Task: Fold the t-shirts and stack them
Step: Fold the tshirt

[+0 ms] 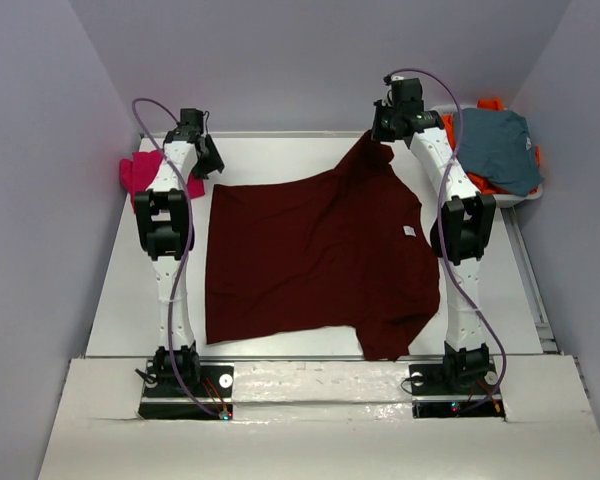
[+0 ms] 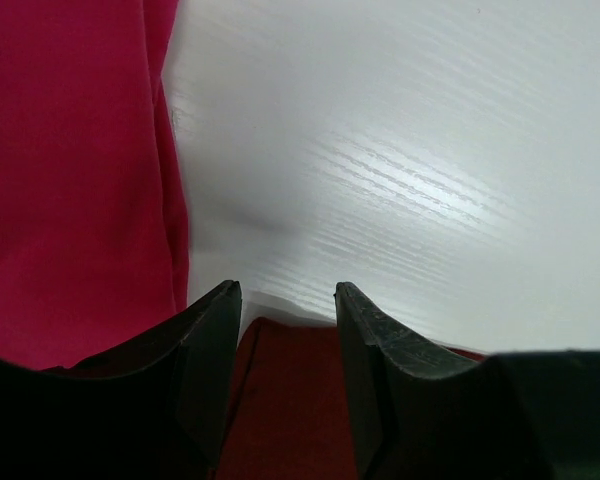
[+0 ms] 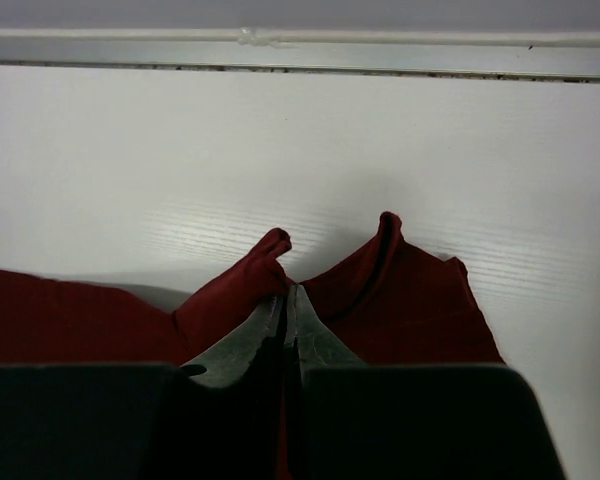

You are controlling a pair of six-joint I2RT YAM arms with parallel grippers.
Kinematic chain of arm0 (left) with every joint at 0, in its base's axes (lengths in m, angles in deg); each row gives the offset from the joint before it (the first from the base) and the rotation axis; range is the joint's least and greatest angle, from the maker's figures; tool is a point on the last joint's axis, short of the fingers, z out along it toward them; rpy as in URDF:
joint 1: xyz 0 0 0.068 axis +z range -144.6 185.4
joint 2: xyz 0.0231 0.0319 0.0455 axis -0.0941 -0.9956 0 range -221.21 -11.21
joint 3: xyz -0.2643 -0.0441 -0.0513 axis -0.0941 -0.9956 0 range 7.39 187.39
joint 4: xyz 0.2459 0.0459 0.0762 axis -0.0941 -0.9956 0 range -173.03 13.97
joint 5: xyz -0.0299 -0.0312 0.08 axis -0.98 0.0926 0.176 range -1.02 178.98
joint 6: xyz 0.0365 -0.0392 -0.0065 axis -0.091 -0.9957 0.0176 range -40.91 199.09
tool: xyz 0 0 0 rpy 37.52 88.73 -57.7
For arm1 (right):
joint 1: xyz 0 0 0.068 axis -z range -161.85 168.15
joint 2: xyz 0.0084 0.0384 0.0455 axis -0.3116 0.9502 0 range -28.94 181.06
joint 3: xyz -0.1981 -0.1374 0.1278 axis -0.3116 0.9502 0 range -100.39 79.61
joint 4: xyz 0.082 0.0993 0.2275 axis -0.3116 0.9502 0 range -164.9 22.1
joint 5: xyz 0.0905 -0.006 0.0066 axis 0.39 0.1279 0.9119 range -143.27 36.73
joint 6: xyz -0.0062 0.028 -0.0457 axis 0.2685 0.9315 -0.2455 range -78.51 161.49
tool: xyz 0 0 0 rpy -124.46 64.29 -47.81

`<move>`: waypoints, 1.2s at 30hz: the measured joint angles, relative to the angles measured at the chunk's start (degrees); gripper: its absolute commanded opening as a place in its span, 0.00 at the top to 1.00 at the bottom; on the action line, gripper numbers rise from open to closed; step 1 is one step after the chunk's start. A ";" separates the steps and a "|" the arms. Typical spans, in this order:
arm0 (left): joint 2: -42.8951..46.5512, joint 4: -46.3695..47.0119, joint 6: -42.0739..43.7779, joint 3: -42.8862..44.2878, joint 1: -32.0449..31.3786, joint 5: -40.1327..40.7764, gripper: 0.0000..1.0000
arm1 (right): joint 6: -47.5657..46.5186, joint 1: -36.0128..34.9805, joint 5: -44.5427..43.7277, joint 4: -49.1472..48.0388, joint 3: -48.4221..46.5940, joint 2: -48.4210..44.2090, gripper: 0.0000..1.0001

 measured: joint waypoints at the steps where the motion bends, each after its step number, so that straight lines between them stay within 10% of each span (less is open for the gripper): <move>1: -0.22 -0.04 0.00 -0.04 -0.04 0.00 0.46 | 0.00 0.00 0.00 0.00 -0.02 0.00 0.93; 36: 4.52 3.85 2.34 -12.72 -0.13 -1.42 0.44 | 0.04 0.00 -0.24 0.00 -0.07 0.00 0.93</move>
